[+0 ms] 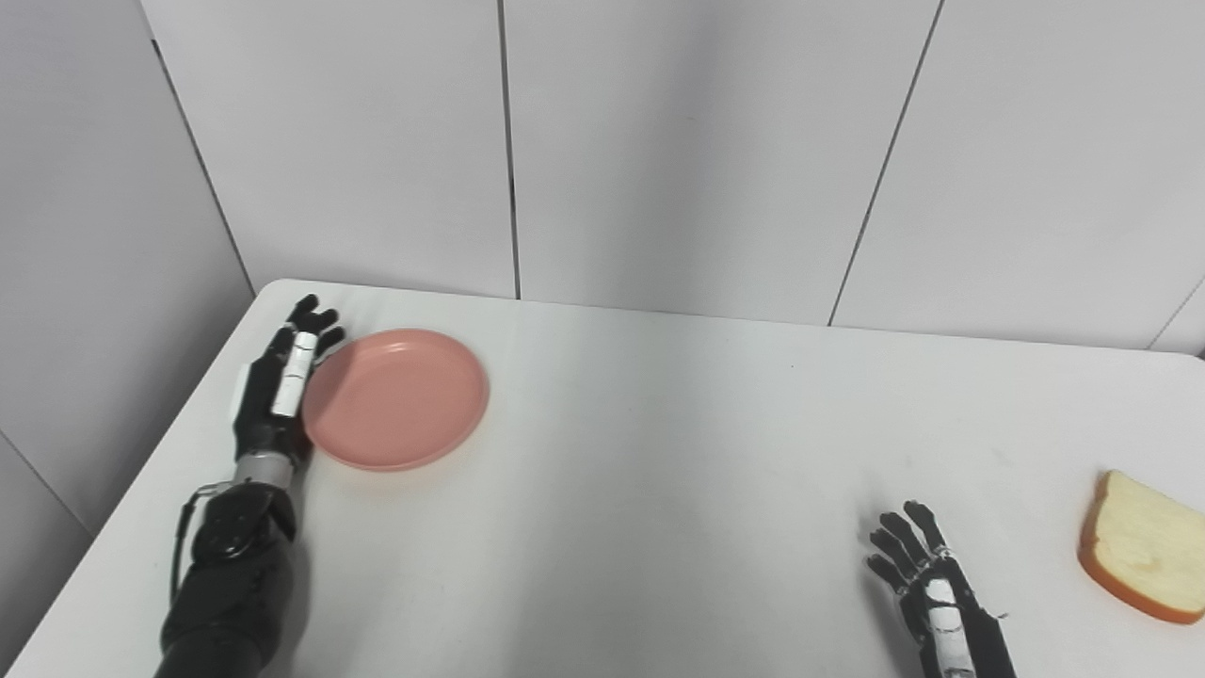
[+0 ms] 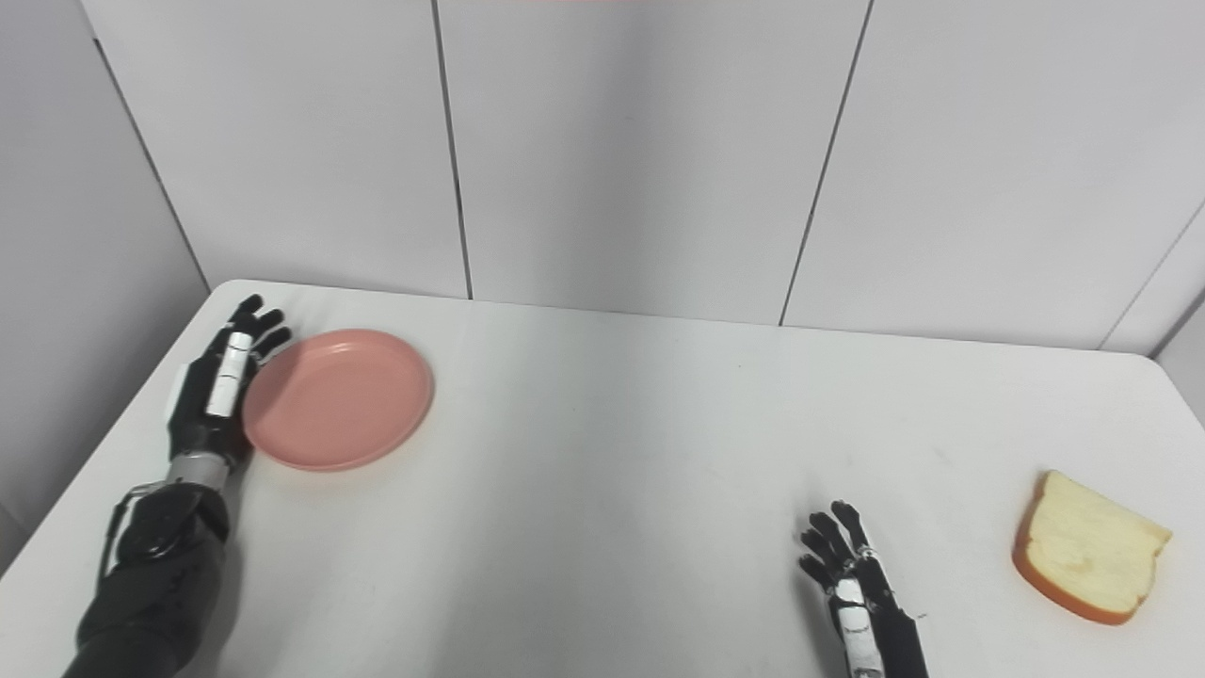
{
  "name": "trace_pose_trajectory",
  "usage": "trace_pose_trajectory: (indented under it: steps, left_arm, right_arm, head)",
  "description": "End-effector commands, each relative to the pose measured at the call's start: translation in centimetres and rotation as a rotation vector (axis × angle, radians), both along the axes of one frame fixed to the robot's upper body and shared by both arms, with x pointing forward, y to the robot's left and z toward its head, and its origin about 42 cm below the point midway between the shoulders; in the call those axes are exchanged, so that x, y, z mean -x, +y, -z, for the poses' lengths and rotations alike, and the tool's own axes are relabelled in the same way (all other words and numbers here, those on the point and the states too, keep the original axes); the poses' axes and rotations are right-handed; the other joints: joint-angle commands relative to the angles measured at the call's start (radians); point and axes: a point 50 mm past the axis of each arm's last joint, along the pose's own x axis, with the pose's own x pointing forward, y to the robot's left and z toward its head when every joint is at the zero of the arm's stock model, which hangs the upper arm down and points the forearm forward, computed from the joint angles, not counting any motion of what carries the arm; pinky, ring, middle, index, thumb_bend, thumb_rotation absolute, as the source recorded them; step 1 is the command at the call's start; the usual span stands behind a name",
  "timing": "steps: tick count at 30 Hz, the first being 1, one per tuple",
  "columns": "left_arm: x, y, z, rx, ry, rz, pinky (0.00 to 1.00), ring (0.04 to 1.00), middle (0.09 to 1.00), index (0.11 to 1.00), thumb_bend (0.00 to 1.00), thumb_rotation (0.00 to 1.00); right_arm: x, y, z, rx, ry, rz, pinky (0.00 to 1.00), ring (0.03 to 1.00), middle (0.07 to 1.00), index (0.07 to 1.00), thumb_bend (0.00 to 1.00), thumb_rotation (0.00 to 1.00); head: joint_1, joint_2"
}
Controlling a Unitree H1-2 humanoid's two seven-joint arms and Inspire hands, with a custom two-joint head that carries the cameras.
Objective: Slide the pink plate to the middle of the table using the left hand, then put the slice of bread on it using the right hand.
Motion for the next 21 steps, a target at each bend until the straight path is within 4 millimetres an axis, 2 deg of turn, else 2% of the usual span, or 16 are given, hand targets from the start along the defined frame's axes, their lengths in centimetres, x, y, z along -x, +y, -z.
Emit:
trace_pose_trajectory:
  steps: [1,10,21]
  left_arm:
    - [-0.4,-1.8,-0.6,-0.005,-0.009,0.051,0.75,0.813,0.81,0.837,0.87,0.76]
    - [-0.9,-8.4,-1.2,0.042,-0.033,0.144,0.7,0.796,0.805,0.828,0.91,0.75]
    - [-1.0,-13.1,-0.4,0.086,0.001,0.204,0.71,0.807,0.814,0.837,0.87,0.74]
  right_arm:
    - [0.6,0.6,0.6,-0.027,0.014,-0.004,0.86,0.868,0.881,0.915,0.77,0.88]
    - [0.6,1.1,0.4,-0.022,0.018,-0.004,0.85,0.862,0.879,0.912,0.78,0.87]
    - [0.8,1.7,0.0,-0.01,0.015,-0.007,0.84,0.862,0.879,0.913,0.78,0.87]
  head:
    - [0.0,0.001]
    - [-0.018,0.007]
    - [-0.061,0.027]
